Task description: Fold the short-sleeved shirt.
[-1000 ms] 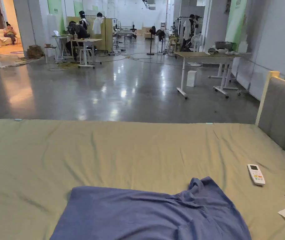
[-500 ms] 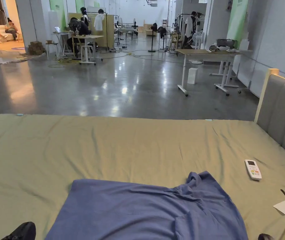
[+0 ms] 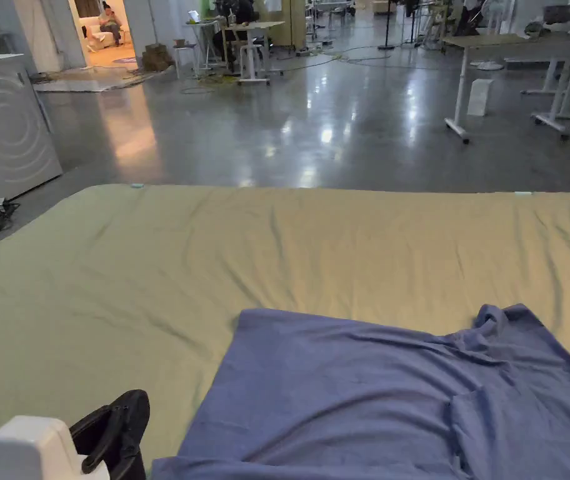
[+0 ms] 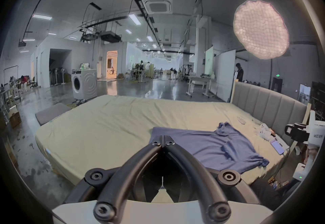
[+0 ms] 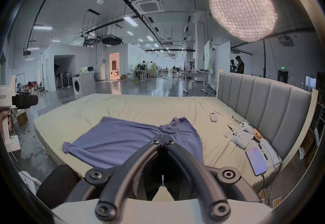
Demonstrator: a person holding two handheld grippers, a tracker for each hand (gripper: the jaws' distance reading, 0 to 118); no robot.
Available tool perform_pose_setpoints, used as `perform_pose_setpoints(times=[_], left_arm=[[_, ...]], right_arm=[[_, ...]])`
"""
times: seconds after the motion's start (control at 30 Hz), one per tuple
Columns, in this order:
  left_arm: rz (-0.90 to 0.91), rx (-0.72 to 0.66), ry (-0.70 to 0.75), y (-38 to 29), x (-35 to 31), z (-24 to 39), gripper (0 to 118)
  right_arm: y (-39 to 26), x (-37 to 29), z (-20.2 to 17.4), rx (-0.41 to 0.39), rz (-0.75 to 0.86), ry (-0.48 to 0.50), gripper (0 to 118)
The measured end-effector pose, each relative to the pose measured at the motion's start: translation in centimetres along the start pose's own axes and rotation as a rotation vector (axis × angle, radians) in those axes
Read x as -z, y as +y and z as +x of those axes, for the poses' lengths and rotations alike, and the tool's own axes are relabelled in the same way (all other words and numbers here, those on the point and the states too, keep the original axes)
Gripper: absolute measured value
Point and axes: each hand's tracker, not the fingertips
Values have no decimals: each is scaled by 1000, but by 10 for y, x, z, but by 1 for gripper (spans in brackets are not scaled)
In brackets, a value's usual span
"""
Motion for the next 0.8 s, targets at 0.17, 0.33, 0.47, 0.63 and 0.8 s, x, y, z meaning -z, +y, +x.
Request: perform_pose_setpoints(times=[0.17,0.33,0.47,0.63,0.8], left_arm=[[-142,-23,13,-31,47,-33,26],[-308,-187,-63,-79,115,-63,57],[-479,-196,16,-128,174,-85,55],[-545,-149,11,-147,200,-74,48],[-530,-148,5,-149,199,-75,23]], right_arm=[[-16,13,-2,40,-78,26,0],[-23,19,-8,27,-127,32,0],[-30,19,-6,26,-168,40,0],[-40,16,6,69,-221,13,0],[-44,12,14,83,-237,-14,0]])
